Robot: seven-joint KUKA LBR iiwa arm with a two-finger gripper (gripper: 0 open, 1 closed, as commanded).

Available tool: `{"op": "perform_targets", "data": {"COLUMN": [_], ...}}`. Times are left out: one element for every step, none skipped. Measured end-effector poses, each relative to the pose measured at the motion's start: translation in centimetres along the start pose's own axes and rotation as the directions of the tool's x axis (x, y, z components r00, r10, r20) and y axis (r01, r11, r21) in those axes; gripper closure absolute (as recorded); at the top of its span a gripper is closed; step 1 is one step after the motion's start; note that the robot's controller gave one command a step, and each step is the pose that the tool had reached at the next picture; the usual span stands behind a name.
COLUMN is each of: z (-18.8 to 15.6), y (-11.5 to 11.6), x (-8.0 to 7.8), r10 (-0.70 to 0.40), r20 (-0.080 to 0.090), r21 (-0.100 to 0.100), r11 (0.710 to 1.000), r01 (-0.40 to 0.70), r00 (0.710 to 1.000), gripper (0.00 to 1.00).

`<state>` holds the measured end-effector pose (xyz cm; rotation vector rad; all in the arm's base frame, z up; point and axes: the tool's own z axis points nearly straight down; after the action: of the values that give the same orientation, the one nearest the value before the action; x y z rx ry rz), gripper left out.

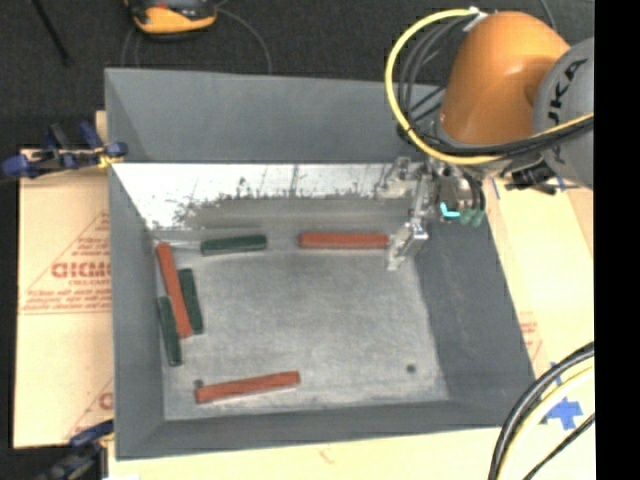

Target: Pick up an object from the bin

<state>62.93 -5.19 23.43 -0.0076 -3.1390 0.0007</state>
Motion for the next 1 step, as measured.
{"op": "perform_targets", "data": {"z": [-0.47], "y": [0.00], "x": [-0.15], "r10": [-0.001], "r20": [0.008], "r21": [0.001], "r11": [1.000], "r01": [0.001], "r00": [1.000], "gripper": [0.00]}}
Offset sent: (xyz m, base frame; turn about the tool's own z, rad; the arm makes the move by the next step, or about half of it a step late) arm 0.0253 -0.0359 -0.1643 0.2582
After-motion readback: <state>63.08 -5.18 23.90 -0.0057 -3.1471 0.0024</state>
